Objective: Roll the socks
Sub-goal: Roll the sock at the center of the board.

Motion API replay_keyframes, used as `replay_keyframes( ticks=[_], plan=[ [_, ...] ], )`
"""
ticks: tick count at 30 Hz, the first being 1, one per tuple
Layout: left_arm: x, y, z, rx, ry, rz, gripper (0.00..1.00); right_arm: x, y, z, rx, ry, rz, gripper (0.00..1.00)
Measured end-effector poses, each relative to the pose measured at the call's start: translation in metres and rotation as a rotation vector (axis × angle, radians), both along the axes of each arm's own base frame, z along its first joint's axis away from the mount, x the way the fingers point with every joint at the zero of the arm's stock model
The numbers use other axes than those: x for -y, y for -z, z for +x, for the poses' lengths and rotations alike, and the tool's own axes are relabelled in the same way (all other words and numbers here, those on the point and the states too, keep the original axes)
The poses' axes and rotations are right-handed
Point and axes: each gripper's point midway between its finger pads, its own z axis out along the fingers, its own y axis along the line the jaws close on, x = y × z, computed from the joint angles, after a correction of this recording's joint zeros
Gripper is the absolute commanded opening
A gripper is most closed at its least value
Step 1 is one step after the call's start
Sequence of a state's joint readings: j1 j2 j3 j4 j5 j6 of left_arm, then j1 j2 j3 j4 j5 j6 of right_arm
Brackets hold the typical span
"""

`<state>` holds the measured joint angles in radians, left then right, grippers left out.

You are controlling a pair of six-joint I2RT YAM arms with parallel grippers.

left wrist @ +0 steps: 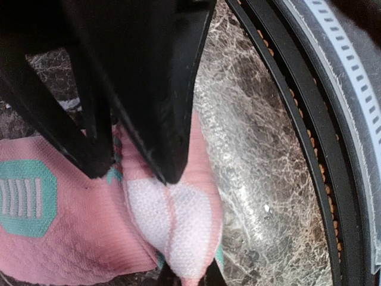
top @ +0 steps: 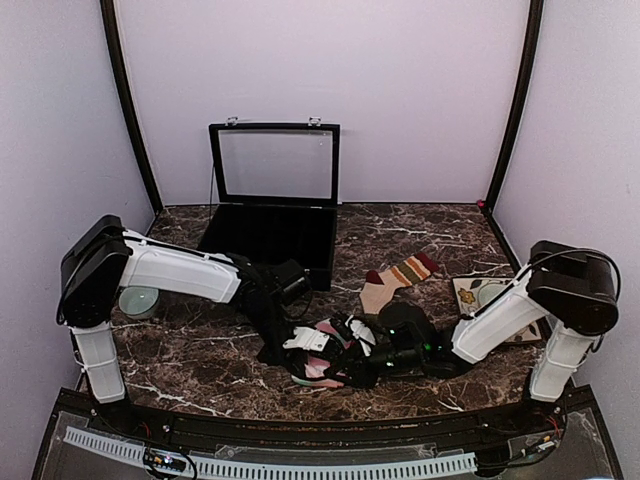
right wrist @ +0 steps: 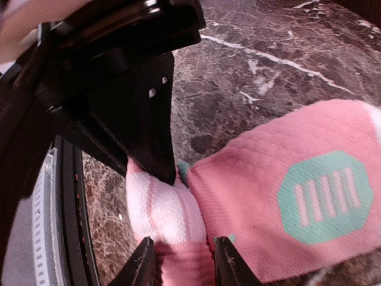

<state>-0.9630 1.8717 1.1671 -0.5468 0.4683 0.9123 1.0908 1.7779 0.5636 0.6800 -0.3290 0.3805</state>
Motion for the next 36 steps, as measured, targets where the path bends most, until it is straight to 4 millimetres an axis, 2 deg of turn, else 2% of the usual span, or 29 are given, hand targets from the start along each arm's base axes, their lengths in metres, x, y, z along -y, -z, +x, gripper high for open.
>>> replay_keyframes(
  ticks=[5,9,13,18,22,27,31,35,36],
  plan=[
    [0.002,0.002,0.000,-0.206,-0.088,0.008,0.00,0.027,-0.011,0.008,0.162,0.055,-0.022,0.48],
    [0.001,0.003,0.000,-0.380,-0.169,0.032,0.00,0.041,-0.031,0.009,0.323,0.076,-0.018,0.56],
    [0.001,0.004,-0.005,-0.537,-0.224,0.061,0.00,0.034,-0.044,-0.004,0.454,0.018,-0.015,0.58],
    [0.002,0.005,-0.013,-0.652,-0.244,0.113,0.00,0.022,-0.033,-0.035,0.549,-0.114,-0.074,0.56],
    [0.004,0.006,-0.015,-0.711,-0.261,0.155,0.00,0.009,-0.024,-0.049,0.610,-0.201,-0.126,0.53],
    [0.004,0.007,-0.016,-0.750,-0.273,0.195,0.00,-0.009,-0.020,-0.049,0.686,-0.268,-0.180,0.52],
    [0.004,0.007,-0.016,-0.768,-0.280,0.212,0.00,-0.015,-0.012,-0.042,0.753,-0.301,-0.239,0.50],
    [0.004,0.008,-0.016,-0.781,-0.289,0.225,0.01,-0.015,-0.002,-0.035,0.786,-0.319,-0.287,0.40],
    [0.004,0.007,-0.016,-0.782,-0.291,0.226,0.04,-0.015,0.000,-0.033,0.789,-0.321,-0.293,0.36]
  ],
)
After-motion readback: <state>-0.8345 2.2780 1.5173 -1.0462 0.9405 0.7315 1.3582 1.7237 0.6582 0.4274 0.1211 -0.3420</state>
